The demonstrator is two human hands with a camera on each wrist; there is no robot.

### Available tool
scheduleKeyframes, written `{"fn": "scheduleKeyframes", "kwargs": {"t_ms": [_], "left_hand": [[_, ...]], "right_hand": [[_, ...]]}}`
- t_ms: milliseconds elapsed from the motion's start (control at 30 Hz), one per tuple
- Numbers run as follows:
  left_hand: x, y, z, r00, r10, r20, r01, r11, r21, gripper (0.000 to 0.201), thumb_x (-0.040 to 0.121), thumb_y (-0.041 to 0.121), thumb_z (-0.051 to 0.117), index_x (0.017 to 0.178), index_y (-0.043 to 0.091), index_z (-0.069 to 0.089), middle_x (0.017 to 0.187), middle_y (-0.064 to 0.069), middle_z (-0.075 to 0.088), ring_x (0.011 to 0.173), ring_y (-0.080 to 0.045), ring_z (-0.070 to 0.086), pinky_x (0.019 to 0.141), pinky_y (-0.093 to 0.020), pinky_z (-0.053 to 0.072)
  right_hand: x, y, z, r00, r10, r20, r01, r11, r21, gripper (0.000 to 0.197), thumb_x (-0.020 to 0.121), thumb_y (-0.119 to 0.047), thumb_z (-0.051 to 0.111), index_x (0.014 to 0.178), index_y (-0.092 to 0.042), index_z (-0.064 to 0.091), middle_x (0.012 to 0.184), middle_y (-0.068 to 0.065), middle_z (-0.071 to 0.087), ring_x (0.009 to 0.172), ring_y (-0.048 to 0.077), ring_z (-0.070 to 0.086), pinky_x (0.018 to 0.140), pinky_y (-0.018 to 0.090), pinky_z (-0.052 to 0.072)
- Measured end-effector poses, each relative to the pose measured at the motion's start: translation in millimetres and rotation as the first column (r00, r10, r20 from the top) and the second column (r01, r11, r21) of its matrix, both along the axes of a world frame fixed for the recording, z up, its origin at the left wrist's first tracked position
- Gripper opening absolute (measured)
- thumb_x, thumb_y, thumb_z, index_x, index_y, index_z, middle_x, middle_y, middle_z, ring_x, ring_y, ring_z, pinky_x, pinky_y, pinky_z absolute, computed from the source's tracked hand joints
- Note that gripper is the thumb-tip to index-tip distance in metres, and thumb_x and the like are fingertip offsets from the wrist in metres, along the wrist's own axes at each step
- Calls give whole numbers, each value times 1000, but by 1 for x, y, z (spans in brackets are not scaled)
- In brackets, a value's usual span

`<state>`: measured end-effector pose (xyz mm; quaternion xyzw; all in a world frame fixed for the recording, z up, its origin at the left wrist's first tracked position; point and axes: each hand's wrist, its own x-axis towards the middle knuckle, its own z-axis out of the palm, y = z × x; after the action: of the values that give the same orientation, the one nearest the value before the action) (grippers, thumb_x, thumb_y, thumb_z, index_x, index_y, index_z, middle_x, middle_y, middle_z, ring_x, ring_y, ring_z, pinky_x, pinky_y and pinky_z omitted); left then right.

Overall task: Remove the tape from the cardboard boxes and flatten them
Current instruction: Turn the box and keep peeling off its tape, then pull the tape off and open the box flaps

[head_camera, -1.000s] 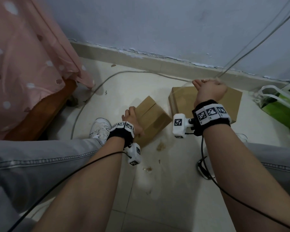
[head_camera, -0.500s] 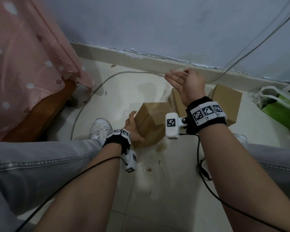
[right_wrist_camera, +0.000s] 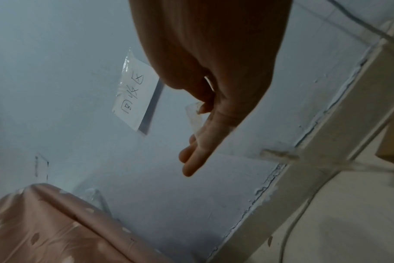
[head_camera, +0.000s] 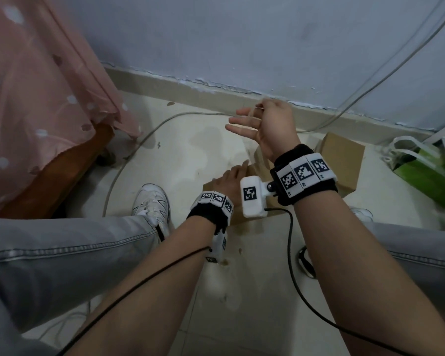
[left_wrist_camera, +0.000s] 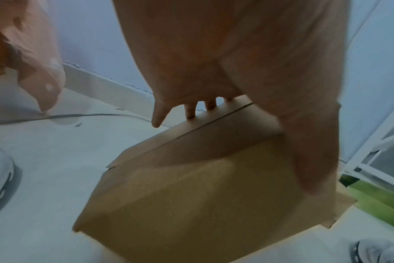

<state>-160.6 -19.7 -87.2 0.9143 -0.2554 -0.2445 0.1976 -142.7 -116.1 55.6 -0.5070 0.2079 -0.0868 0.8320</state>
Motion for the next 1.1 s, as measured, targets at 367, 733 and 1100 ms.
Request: {"fn": "scheduleKeyframes", "kwargs": {"t_ms": [367,733,1100], "left_hand": [[14,39,-11,933,228,-278,-304,913,-272,118,63,36,87,149,32,6,148,-3,25,130,-30,43,108,-47,40],[28,55,-13,871,335,-358,-444,850,-284,132,30,45,84,139,34,10,139,-6,36,125,-28,47,104,-47,47],[24,70,-31,896,322,-307,-408,869,-279,126,30,43,85,133,41,12,135,-6,38,122,-28,48,100,-49,49]], "right_hand": [[6,-28,-17,970,-222,-103,206,968,-146,20,97,-4,26,89,-10,43,57,7,46,37,15,34,40,21,32],[-1,-39,-43,815,158,-557,-560,459,-690,40,93,-42,56,117,-10,59,98,1,57,82,18,55,70,33,46],[-10,-19,-53,642,230,-732,-747,-27,-664,11,82,-21,77,93,-23,78,97,-4,72,90,13,62,76,26,47]]}}
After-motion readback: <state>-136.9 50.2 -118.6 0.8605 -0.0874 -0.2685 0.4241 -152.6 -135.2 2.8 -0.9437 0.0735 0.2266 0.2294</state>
